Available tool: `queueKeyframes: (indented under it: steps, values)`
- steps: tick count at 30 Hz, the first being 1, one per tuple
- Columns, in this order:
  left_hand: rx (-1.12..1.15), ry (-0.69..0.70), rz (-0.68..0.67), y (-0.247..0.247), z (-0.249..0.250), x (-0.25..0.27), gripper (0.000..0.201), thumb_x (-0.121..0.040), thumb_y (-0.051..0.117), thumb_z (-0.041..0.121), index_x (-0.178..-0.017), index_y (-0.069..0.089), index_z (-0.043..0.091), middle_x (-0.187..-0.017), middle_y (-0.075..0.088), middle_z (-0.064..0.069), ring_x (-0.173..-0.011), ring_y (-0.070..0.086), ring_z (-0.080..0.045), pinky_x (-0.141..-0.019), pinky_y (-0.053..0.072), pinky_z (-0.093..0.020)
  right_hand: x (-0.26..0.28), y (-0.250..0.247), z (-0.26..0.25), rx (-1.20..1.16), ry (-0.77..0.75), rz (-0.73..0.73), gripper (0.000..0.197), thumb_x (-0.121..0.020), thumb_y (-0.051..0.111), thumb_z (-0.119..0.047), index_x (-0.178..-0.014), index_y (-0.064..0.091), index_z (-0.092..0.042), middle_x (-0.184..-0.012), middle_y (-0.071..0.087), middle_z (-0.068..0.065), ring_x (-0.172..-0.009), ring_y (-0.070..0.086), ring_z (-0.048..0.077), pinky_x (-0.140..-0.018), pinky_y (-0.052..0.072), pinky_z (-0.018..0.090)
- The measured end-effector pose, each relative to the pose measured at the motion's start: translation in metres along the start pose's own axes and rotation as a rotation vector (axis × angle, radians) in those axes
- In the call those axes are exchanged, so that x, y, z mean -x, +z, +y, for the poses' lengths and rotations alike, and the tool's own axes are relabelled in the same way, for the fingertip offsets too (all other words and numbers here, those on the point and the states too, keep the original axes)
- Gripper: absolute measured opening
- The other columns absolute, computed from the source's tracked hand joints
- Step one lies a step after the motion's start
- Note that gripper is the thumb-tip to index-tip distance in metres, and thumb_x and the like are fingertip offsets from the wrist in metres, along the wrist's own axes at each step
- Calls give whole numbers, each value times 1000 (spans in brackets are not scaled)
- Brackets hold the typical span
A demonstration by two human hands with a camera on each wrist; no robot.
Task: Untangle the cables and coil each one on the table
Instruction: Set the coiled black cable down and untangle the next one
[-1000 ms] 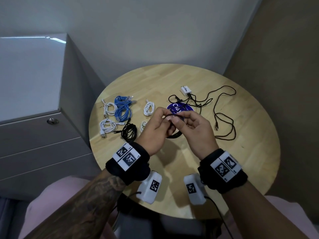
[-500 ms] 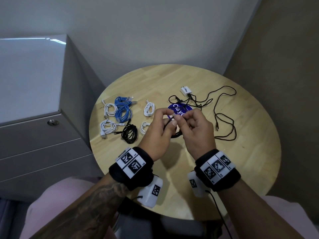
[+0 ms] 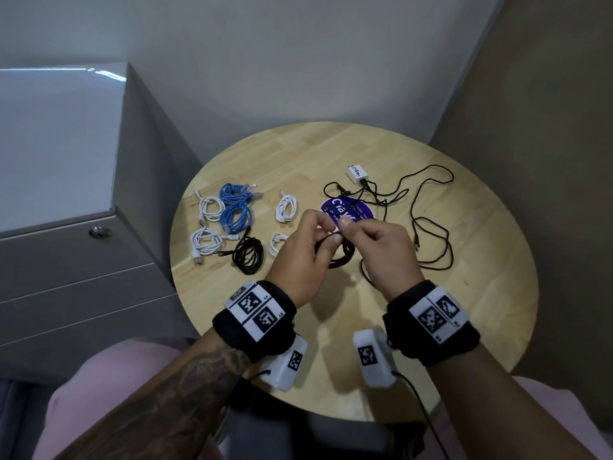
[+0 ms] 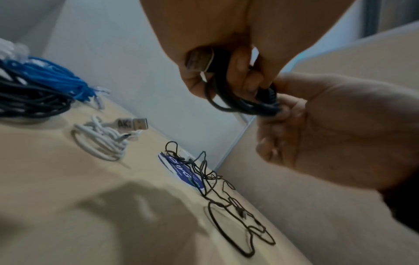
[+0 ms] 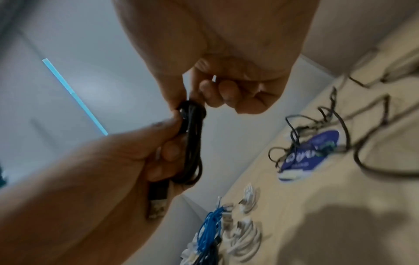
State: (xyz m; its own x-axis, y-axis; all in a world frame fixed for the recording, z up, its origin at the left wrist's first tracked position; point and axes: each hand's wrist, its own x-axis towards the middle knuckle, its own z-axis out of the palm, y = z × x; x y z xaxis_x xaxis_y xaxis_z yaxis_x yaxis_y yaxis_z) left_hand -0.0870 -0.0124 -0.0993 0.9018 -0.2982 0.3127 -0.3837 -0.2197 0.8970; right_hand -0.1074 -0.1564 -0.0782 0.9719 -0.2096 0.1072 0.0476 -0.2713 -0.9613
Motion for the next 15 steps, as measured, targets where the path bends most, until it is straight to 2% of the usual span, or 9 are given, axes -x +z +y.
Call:
queueKeyframes:
  steps: [2, 3, 6, 9, 11, 13, 15]
  values:
    - [33, -54, -41, 4, -2, 1, 13, -100, 50, 20, -111, 50, 14, -66, 59, 21, -61, 48, 3, -63, 36, -16, -4, -3, -1, -107, 52, 110, 30, -98, 64, -27, -77, 76, -10, -73, 71, 6, -62, 58, 5, -67, 47, 21]
    - [81, -98, -62, 7, -3, 1, 18, -100, 49, 24, -114, 54, 15, -70, 60, 21, -66, 50, 4, -67, 38, -17, -6, -3, -1, -185, 95, 173, 31, -99, 63, -26, -75, 75, -10, -74, 71, 8, -58, 55, 4, -65, 45, 22]
    - [175, -214, -112, 15, -7, 3, 32, -93, 46, 35, -113, 64, 17, -76, 61, 15, -75, 54, -4, -76, 43, -24, -14, -5, 0, -350, 190, 303, 31, -100, 60, -21, -73, 69, -9, -68, 68, -1, -49, 51, -3, -62, 39, 19]
    - [248, -274, -145, 17, -9, 5, 27, -92, 47, 32, -108, 66, 21, -78, 60, 6, -76, 53, -9, -79, 44, -25, -17, -6, 0, -398, 230, 333, 30, -100, 61, -19, -73, 69, -9, -61, 66, -8, -46, 51, -3, -61, 38, 20]
    - [281, -286, -132, 17, -8, 5, 20, -98, 48, 23, -107, 65, 19, -77, 59, 5, -73, 53, -7, -76, 44, -20, -17, -4, 0, -403, 245, 332, 30, -100, 61, -20, -73, 69, -9, -59, 66, -10, -44, 50, -3, -59, 38, 18]
    - [330, -308, -64, 18, -7, 5, 19, -102, 46, 10, -108, 64, 9, -70, 55, 6, -63, 49, -3, -65, 42, -13, -16, -1, 1, -373, 226, 314, 32, -101, 59, -24, -74, 69, -10, -54, 61, -13, -45, 49, -2, -58, 39, 18]
    - [379, -344, 10, 17, -8, 6, 19, -102, 45, 6, -106, 64, 6, -64, 52, 4, -55, 46, -2, -56, 38, -12, -15, 1, 4, -278, 171, 231, 33, -102, 57, -31, -77, 71, -16, -58, 59, -12, -55, 51, 1, -62, 43, 22]
